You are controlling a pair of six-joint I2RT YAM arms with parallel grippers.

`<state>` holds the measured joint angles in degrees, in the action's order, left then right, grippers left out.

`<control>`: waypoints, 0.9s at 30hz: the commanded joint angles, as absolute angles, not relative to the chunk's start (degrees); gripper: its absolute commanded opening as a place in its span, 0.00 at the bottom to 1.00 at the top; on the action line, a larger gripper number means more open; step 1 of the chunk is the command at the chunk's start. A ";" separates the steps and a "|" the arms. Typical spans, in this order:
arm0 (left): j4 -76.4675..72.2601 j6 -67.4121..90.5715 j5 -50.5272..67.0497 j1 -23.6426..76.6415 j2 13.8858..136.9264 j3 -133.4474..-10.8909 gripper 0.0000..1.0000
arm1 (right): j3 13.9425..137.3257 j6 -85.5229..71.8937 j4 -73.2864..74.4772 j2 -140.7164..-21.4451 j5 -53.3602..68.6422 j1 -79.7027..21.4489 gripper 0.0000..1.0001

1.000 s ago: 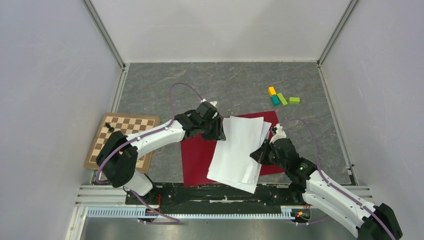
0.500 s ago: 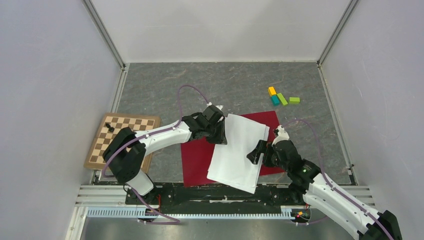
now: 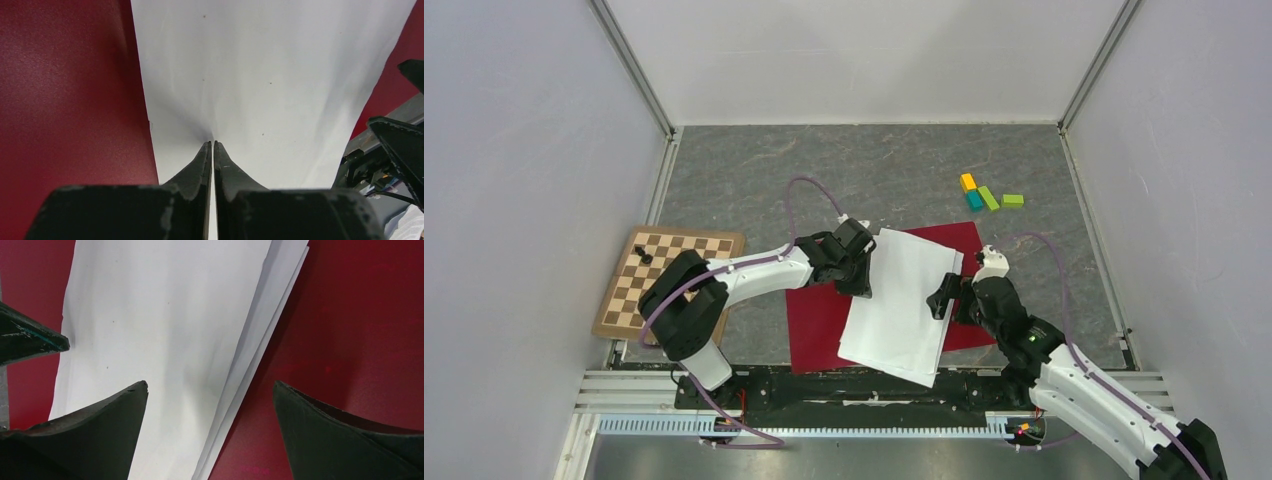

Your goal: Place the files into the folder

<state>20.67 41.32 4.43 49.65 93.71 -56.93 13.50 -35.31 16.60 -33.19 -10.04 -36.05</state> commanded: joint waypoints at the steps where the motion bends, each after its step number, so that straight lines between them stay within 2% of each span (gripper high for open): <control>1: 18.43 42.45 3.07 50.38 96.06 -56.96 0.09 | 10.86 -34.06 10.35 -33.67 -9.15 -34.22 0.98; 9: 17.67 42.63 3.10 50.59 98.80 -56.93 0.07 | 3.90 -34.53 0.54 -33.26 10.14 -22.08 0.98; 15: 17.58 42.54 3.08 50.62 99.32 -57.04 0.06 | 1.10 -40.06 -7.83 -32.90 18.28 -21.34 0.98; 22: 17.58 42.59 3.27 50.62 99.15 -57.04 0.05 | 2.60 -42.67 -8.56 -32.53 20.46 -21.37 0.98; 25: 17.59 42.63 3.49 50.62 98.35 -57.26 0.06 | 3.41 -41.47 -6.92 -33.08 18.70 -21.36 0.88; 27: 17.67 42.56 3.70 50.62 97.79 -57.62 0.06 | 3.43 -40.92 -6.87 -34.25 18.41 -21.36 0.77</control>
<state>19.16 41.32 4.40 50.28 98.96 -56.77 1.50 -41.36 -5.93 -33.12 18.31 -21.52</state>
